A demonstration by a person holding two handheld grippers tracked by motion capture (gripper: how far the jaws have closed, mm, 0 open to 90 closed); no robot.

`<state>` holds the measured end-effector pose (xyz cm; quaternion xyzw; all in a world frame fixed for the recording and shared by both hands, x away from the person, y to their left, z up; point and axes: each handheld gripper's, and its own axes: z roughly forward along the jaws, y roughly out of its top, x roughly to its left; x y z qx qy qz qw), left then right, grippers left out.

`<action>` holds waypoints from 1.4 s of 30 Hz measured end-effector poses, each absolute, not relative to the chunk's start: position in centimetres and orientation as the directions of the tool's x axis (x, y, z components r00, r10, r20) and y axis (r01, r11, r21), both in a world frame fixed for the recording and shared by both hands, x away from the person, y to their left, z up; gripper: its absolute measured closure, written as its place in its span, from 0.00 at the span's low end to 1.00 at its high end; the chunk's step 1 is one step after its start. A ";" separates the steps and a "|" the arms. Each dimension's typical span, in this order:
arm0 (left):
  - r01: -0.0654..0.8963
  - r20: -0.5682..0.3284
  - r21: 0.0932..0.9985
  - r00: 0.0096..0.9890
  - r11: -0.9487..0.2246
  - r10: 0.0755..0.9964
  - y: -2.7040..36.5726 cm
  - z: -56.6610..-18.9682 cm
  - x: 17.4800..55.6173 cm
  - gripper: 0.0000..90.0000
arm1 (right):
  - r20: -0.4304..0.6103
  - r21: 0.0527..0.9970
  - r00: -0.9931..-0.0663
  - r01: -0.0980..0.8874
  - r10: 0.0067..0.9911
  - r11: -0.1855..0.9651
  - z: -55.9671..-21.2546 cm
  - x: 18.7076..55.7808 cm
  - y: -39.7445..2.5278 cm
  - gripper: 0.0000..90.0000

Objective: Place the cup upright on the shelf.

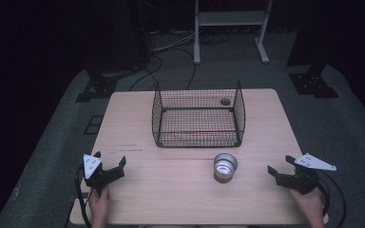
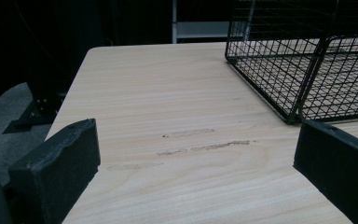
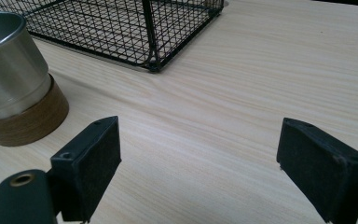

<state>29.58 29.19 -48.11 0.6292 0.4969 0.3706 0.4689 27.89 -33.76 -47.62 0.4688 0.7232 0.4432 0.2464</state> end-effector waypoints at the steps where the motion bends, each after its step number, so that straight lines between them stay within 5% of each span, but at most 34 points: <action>1: 0.278 0.000 0.958 0.232 -0.066 0.973 29.2 -48.1 29.6 0.00 | 0.059 0.872 -0.439 0.460 0.897 0.168 -47.6 27.9 -33.8 0.14; 42: 0.280 0.009 0.957 0.239 -0.078 0.971 29.1 -48.1 29.5 0.00 | 0.015 0.864 -0.573 0.420 0.819 0.278 -46.8 26.8 -30.3 0.14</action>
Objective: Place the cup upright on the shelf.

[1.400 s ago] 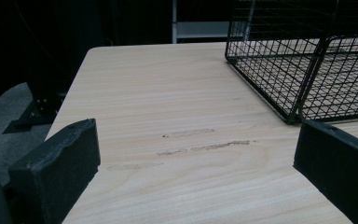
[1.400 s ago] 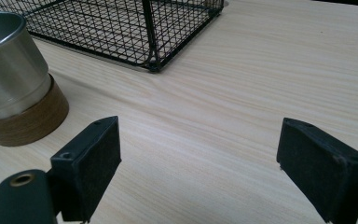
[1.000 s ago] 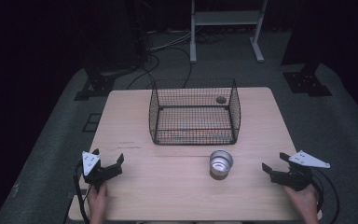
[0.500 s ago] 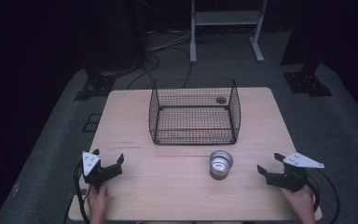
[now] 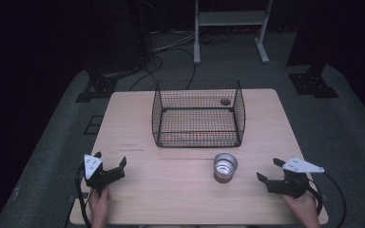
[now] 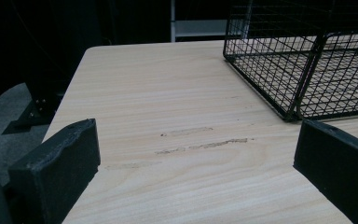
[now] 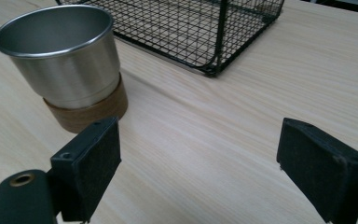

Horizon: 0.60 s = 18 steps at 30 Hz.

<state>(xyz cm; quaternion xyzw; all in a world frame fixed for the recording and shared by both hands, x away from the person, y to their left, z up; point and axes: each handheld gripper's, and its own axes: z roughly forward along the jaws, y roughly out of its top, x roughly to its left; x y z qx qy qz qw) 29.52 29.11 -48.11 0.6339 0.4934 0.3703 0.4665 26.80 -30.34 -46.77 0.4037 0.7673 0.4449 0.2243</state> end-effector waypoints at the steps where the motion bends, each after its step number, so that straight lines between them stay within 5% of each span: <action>1: 0.280 0.009 0.957 0.239 -0.078 0.971 29.1 -48.1 29.5 0.00 | 0.017 0.863 -0.577 0.421 0.816 0.280 -46.8 26.7 -30.2 0.14; 18: 0.281 0.009 0.957 0.238 -0.077 0.971 29.1 -48.1 29.5 0.00 | -0.004 0.855 -0.644 0.395 0.765 0.337 -46.8 26.5 -27.9 0.13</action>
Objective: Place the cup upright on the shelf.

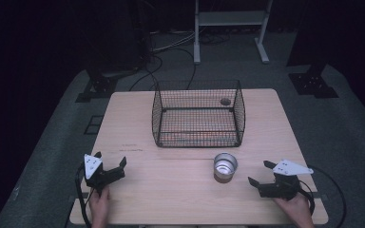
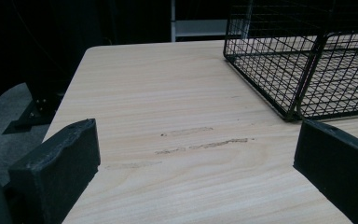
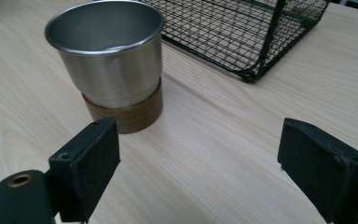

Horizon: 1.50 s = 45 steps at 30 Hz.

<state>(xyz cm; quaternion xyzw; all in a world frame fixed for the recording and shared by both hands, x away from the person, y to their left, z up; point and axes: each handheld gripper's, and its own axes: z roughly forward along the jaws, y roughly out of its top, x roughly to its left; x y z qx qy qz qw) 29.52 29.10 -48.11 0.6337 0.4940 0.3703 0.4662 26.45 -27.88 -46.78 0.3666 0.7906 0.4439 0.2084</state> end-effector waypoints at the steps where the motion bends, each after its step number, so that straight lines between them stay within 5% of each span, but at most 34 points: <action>1: 0.281 0.009 0.957 0.238 -0.077 0.971 29.1 -48.1 29.5 0.00 | -0.004 0.854 -0.649 0.394 0.761 0.340 -46.8 26.4 -27.7 0.13; 45: 0.281 0.013 0.956 0.239 -0.082 0.971 29.1 -48.1 29.5 0.00 | 0.005 0.825 -0.741 0.383 0.671 0.416 -46.5 27.3 -22.2 0.04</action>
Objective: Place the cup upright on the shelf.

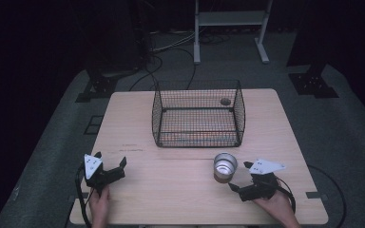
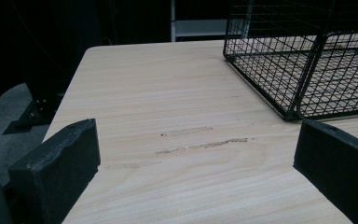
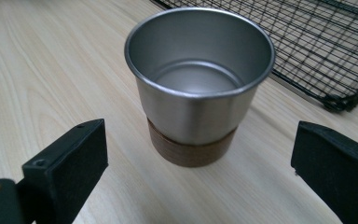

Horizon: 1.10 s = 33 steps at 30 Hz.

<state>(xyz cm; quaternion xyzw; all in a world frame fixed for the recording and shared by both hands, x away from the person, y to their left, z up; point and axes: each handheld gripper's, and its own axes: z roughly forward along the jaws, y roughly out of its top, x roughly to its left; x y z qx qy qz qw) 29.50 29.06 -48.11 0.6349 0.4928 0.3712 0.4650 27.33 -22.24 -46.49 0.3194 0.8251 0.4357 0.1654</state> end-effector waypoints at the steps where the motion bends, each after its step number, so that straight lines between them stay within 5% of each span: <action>1: 0.280 0.013 0.956 0.238 -0.082 0.971 29.1 -48.1 29.5 0.00 | 0.002 0.826 -0.744 0.378 0.668 0.419 -46.5 27.4 -22.1 0.04; 33: 0.281 0.010 0.957 0.238 -0.078 0.971 29.1 -48.1 29.5 0.00 | 0.002 0.801 -0.749 0.398 0.662 0.448 -46.6 30.7 -19.0 0.04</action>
